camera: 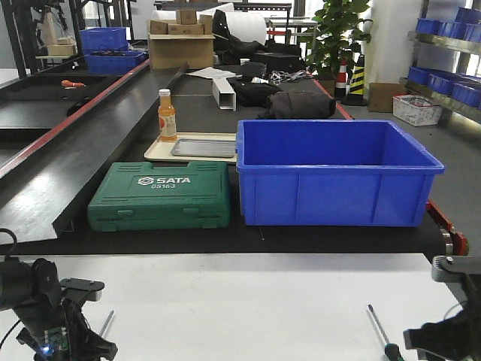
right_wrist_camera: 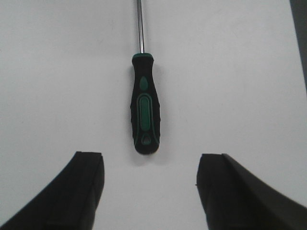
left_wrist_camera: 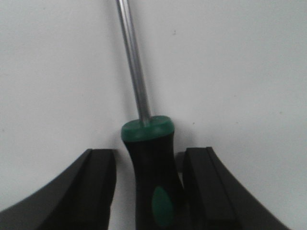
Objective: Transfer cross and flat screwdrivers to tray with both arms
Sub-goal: 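Lower both grippers over the screwdriver handles, left on cross, right on flat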
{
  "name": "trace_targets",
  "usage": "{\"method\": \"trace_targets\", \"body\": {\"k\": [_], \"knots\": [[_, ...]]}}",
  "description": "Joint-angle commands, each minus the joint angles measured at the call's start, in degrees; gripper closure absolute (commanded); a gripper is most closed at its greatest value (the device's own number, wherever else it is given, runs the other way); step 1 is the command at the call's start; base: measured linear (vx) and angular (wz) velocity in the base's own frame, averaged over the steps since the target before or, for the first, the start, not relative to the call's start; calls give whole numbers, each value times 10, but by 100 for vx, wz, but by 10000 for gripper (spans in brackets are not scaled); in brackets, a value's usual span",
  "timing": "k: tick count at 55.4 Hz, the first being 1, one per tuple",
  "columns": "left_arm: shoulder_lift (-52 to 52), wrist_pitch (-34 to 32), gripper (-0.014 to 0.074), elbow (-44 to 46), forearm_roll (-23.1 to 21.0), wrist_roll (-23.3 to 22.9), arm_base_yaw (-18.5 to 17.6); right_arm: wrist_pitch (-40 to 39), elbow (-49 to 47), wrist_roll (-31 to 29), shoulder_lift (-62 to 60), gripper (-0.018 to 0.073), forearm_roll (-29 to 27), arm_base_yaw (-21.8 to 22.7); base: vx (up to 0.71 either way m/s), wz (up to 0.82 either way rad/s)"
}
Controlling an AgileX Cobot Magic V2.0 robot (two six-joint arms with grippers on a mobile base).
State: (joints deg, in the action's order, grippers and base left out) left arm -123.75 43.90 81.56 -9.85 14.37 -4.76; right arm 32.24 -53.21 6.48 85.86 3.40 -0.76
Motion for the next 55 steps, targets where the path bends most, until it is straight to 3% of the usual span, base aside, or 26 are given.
{"method": "trace_targets", "body": {"k": [1, 17, 28, 40, 55], "knots": [[22, 5, 157, 10, -15, -1, 1, -8, -70, -15, 54, 57, 8, 3, 0, 0], [22, 5, 207, 10, -17, -3, 1, 14, -220, -65, 226, 57, 8, 3, 0, 0], [22, 4, 207, 10, -17, -3, 1, 45, -296, -65, 288, 57, 8, 3, 0, 0], [22, 0, 207, 10, -17, -3, 1, 94, -326, -65, 318, 57, 3, 3, 0, 0], [22, -11, 207, 10, -17, -3, 1, 95, -326, -68, 348, 57, 4, 3, 0, 0]]}}
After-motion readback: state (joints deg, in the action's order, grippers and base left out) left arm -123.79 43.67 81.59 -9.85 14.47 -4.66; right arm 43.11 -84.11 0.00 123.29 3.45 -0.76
